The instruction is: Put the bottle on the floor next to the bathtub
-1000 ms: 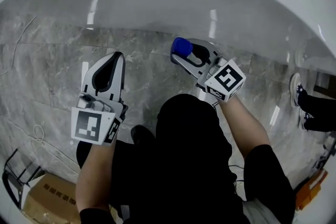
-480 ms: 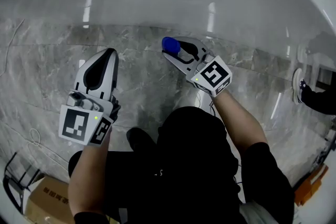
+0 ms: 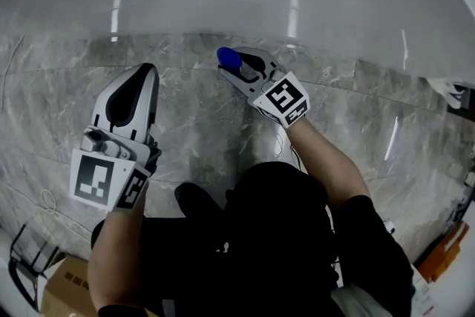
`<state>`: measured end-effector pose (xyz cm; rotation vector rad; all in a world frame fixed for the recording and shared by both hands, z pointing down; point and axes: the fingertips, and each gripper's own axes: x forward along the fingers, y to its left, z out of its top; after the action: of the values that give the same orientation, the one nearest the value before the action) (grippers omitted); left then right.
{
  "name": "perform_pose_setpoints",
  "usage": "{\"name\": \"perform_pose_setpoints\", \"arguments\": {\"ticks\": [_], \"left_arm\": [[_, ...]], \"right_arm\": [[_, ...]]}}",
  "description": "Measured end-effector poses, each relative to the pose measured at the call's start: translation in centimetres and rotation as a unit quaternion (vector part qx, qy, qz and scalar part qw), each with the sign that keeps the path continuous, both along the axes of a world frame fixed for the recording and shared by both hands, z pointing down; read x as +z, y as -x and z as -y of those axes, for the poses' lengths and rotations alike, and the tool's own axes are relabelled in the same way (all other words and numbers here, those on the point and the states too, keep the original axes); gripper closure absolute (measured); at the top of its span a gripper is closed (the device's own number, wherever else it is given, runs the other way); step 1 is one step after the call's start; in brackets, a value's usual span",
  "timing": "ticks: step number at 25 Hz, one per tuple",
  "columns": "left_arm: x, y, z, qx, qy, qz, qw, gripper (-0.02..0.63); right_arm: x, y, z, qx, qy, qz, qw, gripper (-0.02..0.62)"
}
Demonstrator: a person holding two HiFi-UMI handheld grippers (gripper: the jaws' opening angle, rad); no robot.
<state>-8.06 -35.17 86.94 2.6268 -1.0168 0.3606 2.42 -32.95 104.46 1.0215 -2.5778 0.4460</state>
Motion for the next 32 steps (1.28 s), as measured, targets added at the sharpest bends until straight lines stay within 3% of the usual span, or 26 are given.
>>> {"name": "perform_pose_setpoints", "arguments": {"ticks": [7, 12, 14, 19, 29, 32], "left_arm": [[1.3, -0.6, -1.2, 0.016, 0.008, 0.014, 0.9997, 0.589], [1.0, -1.4, -2.2, 0.046, -0.017, 0.04, 0.998, 0.589], [1.1, -1.9, -2.6, 0.055, -0.015, 0.034, 0.9978, 0.589], [1.1, -3.1, -3.3, 0.073, -0.013, 0.027, 0.9969, 0.589], [0.6, -2.4, -2.1, 0.063, -0.024, 0.026, 0.9974, 0.589], [0.5, -2.1, -1.6, 0.073, -0.062, 0.07, 0.9929, 0.589]], "right_arm": [[2.5, -0.2, 0.6, 0.023, -0.021, -0.018, 0.999, 0.428], [3.9, -1.0, 0.1, 0.041, -0.025, -0.032, 0.998, 0.426], [3.9, -1.4, -0.6, 0.049, -0.026, -0.031, 0.998, 0.426], [4.3, -1.6, -2.3, 0.041, -0.01, -0.035, 0.999, 0.417], [3.3, -1.6, -2.9, 0.024, 0.017, -0.033, 0.999, 0.359], [2.6, -2.1, -3.1, 0.021, 0.021, -0.027, 0.999, 0.356]]}}
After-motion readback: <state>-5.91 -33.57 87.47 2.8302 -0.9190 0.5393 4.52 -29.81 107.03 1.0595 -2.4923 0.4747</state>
